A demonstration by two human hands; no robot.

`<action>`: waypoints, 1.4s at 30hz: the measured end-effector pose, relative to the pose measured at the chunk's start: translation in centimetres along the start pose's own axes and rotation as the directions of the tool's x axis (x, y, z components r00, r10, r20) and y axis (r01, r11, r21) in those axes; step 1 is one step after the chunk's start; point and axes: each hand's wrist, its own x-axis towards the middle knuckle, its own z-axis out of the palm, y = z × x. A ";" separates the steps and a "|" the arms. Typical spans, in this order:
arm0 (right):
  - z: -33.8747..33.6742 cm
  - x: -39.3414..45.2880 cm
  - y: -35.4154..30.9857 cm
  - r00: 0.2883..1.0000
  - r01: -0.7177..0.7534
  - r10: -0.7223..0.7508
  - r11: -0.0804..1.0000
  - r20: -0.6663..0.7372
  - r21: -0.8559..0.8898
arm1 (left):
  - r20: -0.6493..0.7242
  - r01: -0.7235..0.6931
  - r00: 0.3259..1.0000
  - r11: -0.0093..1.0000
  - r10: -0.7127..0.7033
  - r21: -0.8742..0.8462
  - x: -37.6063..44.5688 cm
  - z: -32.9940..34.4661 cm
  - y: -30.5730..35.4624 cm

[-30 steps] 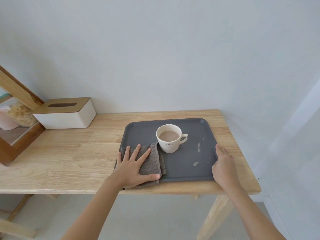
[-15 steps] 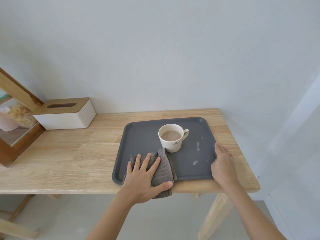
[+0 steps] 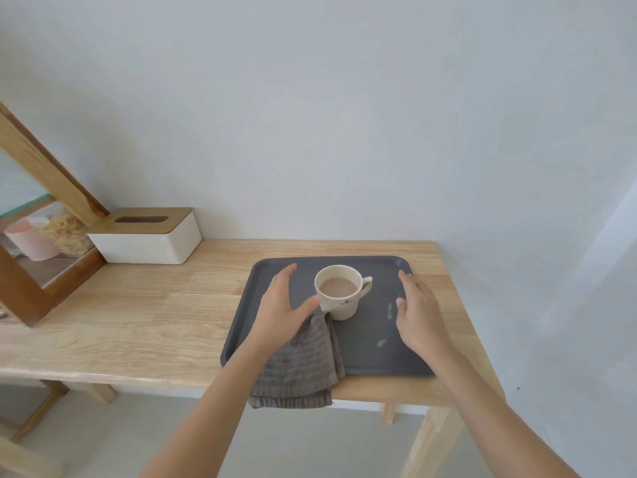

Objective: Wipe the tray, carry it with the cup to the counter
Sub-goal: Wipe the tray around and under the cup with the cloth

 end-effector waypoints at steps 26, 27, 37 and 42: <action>4.9 9.6 -6.7 0.951 0.092 -0.164 0.959 0.261 0.268 | 0.109 0.016 0.994 0.978 0.006 -0.206 10.2 -1.5 -5.0; 5.5 10.0 -7.5 0.952 0.090 -0.163 0.958 0.260 0.272 | 0.116 0.014 0.993 0.979 0.009 -0.202 10.7 -2.2 -5.5; 11.1 11.8 -11.9 0.955 0.051 -0.125 0.962 0.268 0.268 | 0.156 0.040 0.988 0.986 -0.015 -0.161 13.6 -6.8 -10.3; 12.4 11.7 -12.2 0.951 0.028 -0.108 0.963 0.291 0.267 | 0.186 0.041 0.983 0.984 -0.008 -0.171 14.0 -7.2 -11.4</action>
